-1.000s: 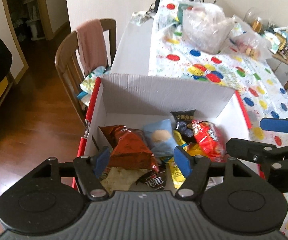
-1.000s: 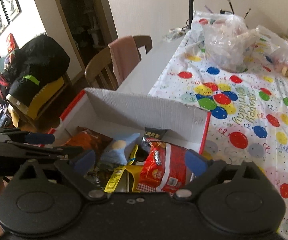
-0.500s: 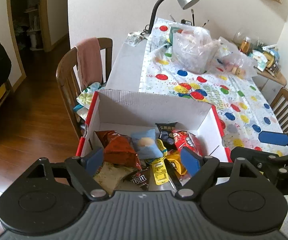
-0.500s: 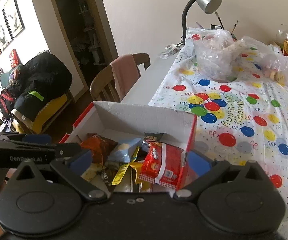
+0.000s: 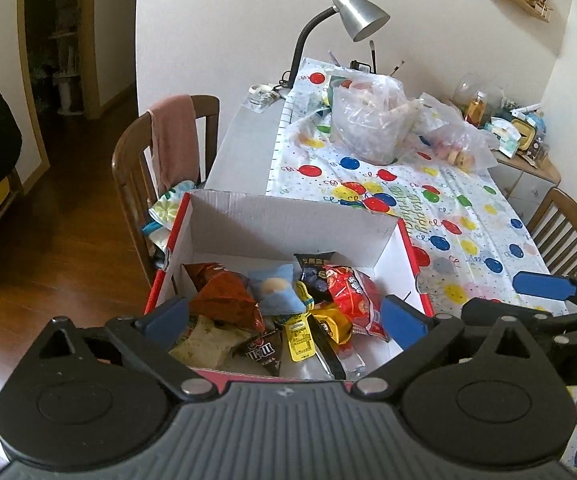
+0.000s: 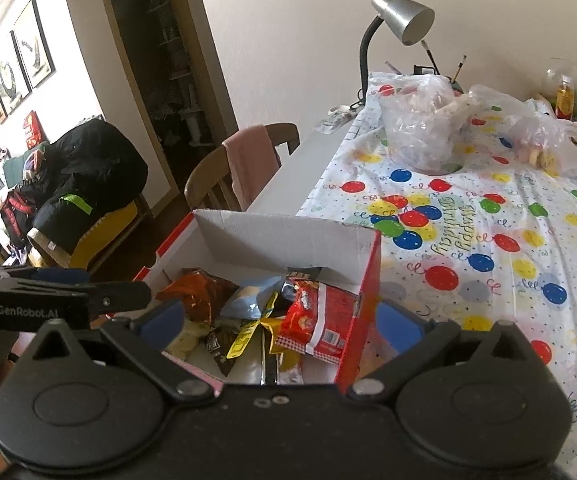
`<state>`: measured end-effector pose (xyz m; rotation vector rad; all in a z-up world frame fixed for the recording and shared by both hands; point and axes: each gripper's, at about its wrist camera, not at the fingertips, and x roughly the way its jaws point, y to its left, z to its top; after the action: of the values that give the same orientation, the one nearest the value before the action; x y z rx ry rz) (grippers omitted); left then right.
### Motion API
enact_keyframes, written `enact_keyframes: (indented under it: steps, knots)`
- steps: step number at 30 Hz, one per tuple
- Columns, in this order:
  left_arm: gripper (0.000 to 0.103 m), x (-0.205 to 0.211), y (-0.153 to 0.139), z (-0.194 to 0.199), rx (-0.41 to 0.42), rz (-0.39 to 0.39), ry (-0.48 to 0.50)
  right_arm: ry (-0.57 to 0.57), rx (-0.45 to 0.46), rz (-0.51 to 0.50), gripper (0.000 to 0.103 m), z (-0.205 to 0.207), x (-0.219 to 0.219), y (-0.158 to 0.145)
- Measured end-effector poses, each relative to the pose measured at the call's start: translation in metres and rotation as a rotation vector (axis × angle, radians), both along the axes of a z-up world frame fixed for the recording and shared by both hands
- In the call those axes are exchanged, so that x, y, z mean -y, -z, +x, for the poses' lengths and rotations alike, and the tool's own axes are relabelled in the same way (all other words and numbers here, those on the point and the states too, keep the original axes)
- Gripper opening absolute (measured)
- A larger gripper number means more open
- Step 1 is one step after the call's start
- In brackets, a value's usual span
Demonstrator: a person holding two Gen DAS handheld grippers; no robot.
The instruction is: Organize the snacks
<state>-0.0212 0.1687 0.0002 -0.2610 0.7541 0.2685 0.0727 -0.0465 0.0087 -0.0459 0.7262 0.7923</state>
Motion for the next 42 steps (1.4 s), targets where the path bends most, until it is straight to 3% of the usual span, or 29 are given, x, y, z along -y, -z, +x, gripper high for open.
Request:
enact_keyframes:
  steps: [42]
  knots:
    - [0.103, 0.008, -0.001, -0.008, -0.009, 0.044, 0.003, 0.026, -0.019, -0.012, 0.103, -0.012, -0.001, 0.008]
